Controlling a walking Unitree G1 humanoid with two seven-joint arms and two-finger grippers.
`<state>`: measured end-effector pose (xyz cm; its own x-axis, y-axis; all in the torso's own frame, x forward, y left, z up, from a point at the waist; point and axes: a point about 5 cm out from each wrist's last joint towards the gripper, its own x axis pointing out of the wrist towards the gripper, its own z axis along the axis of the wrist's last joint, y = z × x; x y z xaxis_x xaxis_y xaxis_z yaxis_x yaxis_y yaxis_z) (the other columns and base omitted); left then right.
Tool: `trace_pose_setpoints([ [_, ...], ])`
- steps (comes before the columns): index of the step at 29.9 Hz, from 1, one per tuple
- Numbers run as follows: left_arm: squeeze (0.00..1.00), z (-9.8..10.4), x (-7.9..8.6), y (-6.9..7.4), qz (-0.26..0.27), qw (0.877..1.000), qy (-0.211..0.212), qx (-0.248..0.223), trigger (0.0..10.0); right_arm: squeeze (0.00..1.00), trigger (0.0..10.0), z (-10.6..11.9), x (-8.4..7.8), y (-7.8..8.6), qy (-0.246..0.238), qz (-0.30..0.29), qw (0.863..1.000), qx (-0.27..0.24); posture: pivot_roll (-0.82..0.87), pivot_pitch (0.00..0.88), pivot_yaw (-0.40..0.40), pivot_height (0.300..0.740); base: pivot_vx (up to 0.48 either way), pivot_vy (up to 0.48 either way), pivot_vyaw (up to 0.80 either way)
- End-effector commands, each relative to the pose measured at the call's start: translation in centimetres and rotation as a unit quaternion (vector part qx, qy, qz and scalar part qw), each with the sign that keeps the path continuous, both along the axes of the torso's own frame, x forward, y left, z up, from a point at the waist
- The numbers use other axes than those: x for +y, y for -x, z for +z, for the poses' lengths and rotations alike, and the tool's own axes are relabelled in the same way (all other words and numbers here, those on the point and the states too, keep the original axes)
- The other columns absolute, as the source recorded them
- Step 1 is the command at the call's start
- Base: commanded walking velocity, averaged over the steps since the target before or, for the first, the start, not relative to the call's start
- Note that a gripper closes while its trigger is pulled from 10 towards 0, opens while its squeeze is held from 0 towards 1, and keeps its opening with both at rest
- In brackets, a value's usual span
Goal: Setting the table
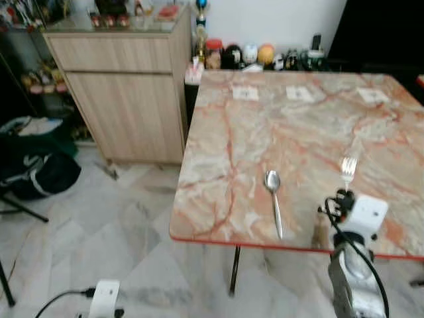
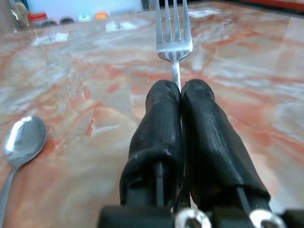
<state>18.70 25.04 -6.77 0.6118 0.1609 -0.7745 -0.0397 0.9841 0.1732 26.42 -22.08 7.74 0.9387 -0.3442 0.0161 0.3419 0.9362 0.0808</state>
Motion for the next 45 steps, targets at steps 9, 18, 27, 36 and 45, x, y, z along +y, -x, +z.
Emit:
trace_pose_setpoints([
  [9, 0.00, -0.2, -0.1, 0.3, 0.001, 1.000, 0.001, 0.011, 10.0, 0.00, 0.0, 2.2, -3.9, 6.4, 0.048, -0.238, 0.970, -0.023, 0.07, 0.014, -0.040, 0.740, 0.000, 0.000, 0.00],
  [18, 0.00, -0.3, -0.2, 0.3, 0.004, 1.000, 0.002, 0.011, 10.0, 0.00, 0.0, -0.8, -6.1, 13.0, 0.060, -0.379, 0.914, 0.129, 0.06, 0.015, -0.056, 0.740, 0.000, 0.000, 0.00],
  [27, 0.00, -0.3, -0.2, 0.5, 0.010, 1.000, 0.004, 0.010, 10.0, 0.00, 0.0, -7.0, -6.0, 15.4, -0.099, -0.455, 0.841, 0.275, 0.06, 0.005, -0.067, 0.740, 0.000, 0.000, 0.00],
  [36, 0.00, -0.3, -0.1, 0.5, 0.016, 1.000, 0.004, 0.009, 10.0, 0.00, 10.0, -11.9, -4.6, 11.9, -0.201, -0.324, 0.844, 0.377, 0.07, 0.000, -0.066, 0.740, 0.000, 0.000, 0.00],
  [45, 0.00, -0.3, -0.1, 0.4, 0.014, 1.000, 0.005, 0.010, 10.0, 0.00, 10.0, -14.6, 0.3, 7.2, -0.116, 0.015, 0.893, 0.436, 0.07, 0.000, -0.041, 0.740, 0.000, 0.000, 0.00],
])
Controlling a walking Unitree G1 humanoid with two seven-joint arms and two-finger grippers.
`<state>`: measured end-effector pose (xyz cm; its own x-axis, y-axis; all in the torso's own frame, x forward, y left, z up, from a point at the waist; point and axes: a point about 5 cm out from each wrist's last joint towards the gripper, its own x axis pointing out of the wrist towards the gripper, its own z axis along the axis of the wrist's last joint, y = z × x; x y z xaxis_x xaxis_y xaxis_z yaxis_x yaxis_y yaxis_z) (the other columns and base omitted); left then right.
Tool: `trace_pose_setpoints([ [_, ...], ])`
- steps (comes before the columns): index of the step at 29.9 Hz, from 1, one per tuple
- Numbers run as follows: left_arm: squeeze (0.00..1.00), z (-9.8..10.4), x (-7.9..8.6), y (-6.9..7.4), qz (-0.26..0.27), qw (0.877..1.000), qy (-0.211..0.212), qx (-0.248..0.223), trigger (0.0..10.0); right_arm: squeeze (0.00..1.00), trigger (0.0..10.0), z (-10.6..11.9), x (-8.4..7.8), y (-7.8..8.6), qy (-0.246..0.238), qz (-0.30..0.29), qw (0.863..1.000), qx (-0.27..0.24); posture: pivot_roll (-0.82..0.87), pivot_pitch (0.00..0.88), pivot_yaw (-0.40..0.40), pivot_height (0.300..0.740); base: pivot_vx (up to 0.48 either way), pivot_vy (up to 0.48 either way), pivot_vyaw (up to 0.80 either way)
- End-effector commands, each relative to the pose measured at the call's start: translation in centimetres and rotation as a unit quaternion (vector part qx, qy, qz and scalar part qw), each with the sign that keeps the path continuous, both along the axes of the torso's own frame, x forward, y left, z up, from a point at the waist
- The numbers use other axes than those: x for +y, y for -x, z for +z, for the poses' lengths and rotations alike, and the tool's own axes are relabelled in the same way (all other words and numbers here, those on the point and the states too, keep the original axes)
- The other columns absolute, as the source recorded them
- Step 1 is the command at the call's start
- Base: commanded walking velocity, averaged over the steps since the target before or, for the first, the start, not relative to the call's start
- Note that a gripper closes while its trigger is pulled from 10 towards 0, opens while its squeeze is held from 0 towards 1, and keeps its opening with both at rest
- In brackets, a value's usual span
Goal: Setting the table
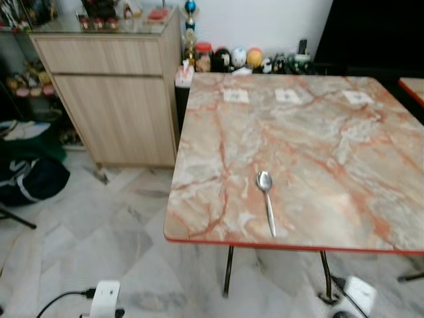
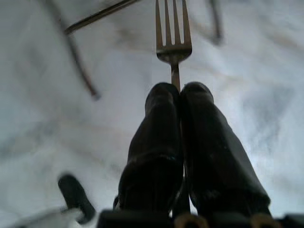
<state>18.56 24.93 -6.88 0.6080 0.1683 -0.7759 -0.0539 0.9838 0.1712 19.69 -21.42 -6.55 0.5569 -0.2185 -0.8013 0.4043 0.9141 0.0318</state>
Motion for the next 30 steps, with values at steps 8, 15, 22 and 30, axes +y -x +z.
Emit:
trace_pose_setpoints([
  [8, 0.00, -0.2, 0.2, 0.4, 0.007, 1.000, 0.002, 0.010, 10.0, 0.00, 10.0, -2.2, 2.3, 2.2, -0.006, 0.127, 0.991, 0.047, 0.09, 0.006, -0.038, 0.740, 0.000, 0.000, 0.00],
  [15, 0.00, -0.2, 0.4, 0.5, 0.005, 1.000, -0.001, 0.010, 10.0, 0.00, 10.0, -2.5, 3.4, 2.7, -0.019, 0.121, 0.992, 0.035, 0.09, 0.011, -0.032, 0.740, 0.000, 0.000, 0.00],
  [22, 0.00, -0.2, 0.4, 0.5, 0.003, 1.000, -0.001, 0.011, 10.0, 0.00, 10.0, -2.6, 4.0, 2.6, -0.023, 0.122, 0.992, 0.032, 0.09, 0.011, -0.029, 0.740, 0.000, 0.000, 0.00],
  [30, 0.00, -0.1, 0.3, 0.3, -0.003, 1.000, -0.003, 0.010, 10.0, 0.00, 10.0, -2.6, 3.7, 2.7, 0.002, 0.137, 0.990, 0.037, 0.08, 0.002, -0.019, 0.740, 0.000, 0.000, 0.00],
])
